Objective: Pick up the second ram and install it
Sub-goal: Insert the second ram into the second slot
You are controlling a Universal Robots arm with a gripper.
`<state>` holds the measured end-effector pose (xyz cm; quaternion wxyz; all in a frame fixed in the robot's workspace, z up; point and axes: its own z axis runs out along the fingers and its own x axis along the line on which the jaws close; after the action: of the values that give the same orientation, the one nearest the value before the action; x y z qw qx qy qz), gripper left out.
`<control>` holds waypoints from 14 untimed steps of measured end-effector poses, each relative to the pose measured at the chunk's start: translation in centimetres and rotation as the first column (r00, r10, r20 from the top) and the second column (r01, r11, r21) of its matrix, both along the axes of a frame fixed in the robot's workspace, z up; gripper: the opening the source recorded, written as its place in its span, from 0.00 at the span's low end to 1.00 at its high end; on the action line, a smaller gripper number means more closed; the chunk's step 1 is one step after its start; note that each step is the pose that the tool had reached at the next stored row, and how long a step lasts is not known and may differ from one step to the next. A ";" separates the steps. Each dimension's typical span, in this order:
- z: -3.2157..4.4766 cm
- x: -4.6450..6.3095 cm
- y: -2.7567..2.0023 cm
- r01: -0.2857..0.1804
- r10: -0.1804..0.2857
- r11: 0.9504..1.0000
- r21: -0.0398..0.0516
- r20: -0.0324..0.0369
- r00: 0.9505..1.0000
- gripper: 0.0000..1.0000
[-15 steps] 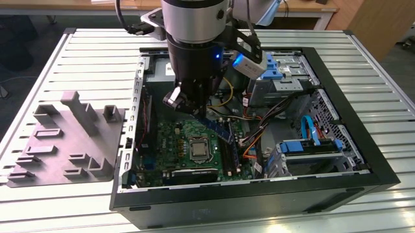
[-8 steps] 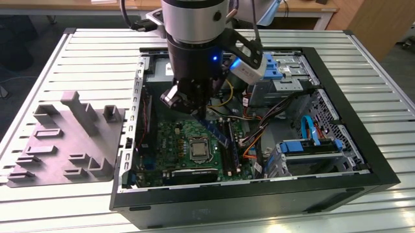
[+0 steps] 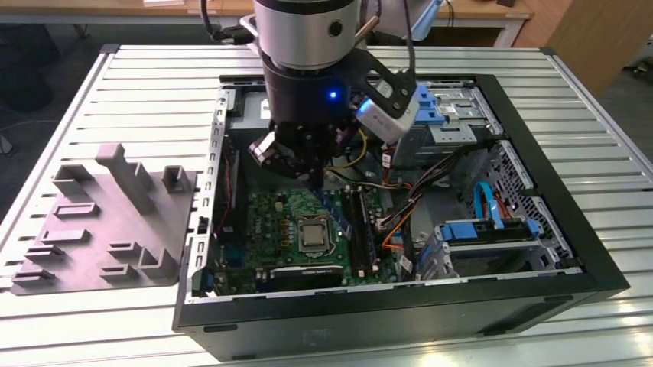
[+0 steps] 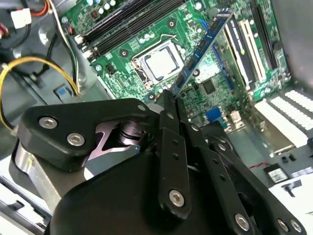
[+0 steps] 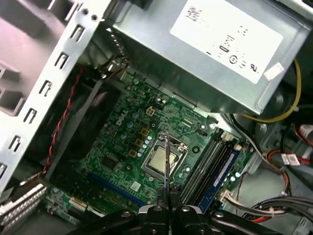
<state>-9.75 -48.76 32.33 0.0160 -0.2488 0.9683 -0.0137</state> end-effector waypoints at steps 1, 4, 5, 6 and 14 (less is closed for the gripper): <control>-0.01 0.0 0.00 0.018 -0.018 1.000 0.000 0.000 1.000 0.13; -0.04 0.0 0.00 0.072 -0.072 0.997 0.000 0.000 0.997 0.13; -0.05 0.0 0.00 0.090 -0.090 0.996 0.000 0.000 0.996 0.13; -0.06 0.0 0.00 0.109 -0.109 0.994 0.000 0.000 0.994 0.13; -0.13 0.0 0.00 0.252 -0.252 0.968 0.000 0.000 0.968 0.13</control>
<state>-9.75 -48.76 32.20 0.0142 -0.1238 0.9921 -0.0157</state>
